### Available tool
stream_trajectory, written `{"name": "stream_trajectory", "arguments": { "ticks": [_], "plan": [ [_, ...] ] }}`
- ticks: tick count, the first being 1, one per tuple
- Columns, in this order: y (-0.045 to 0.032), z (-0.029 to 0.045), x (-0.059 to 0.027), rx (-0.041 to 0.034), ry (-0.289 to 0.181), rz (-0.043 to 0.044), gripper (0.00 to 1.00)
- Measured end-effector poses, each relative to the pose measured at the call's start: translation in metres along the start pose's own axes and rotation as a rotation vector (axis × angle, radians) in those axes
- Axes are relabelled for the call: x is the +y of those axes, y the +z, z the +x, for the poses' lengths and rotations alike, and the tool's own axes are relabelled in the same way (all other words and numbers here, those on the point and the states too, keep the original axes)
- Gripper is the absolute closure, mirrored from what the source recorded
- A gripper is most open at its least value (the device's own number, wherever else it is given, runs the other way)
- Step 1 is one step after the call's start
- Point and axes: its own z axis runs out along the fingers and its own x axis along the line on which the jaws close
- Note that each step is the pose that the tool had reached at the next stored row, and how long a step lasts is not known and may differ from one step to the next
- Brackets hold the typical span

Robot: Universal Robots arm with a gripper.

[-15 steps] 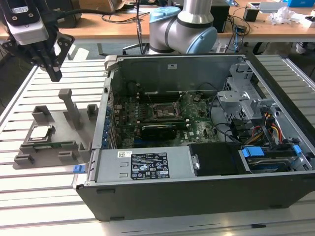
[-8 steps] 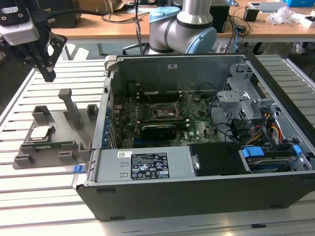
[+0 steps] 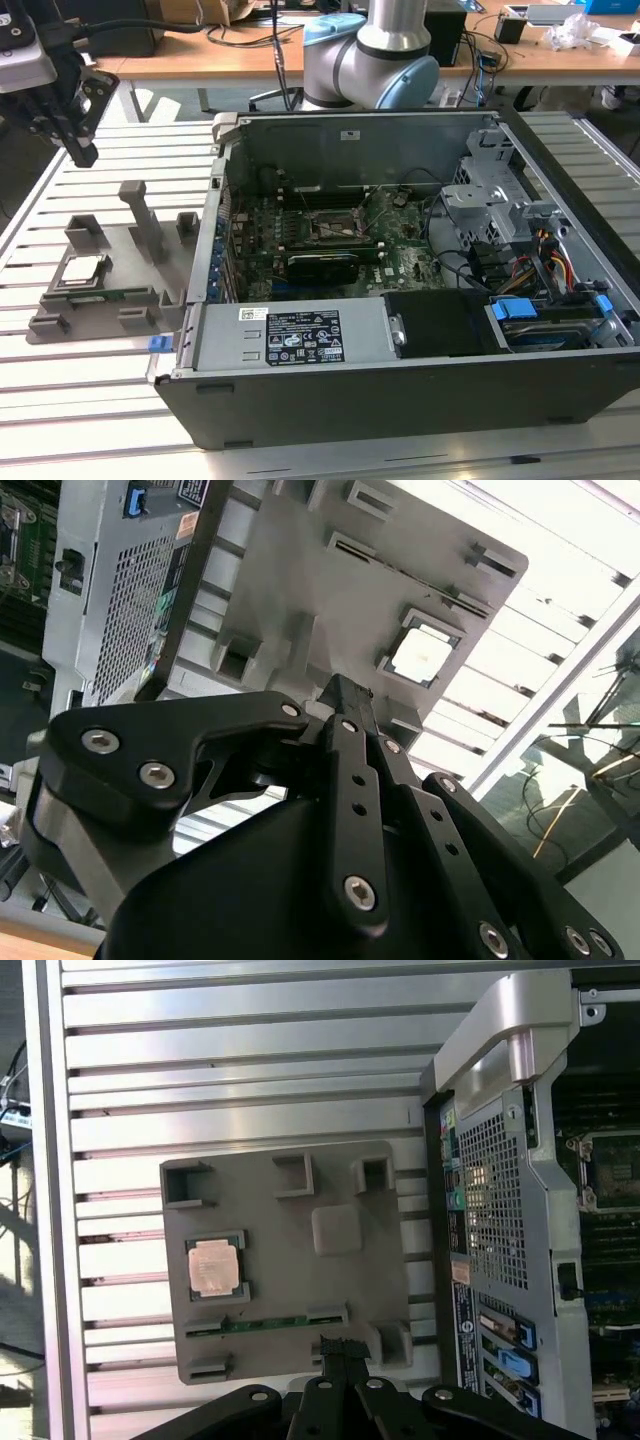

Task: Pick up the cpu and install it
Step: 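Reach for the cpu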

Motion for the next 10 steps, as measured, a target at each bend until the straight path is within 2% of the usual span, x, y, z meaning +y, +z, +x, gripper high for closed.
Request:
{"name": "stream_trajectory", "arguments": {
  "ticks": [10],
  "plan": [
    [-0.0003, 0.0162, -0.0012, -0.0001, 0.000, 0.0000, 0.89]
  ]
}}
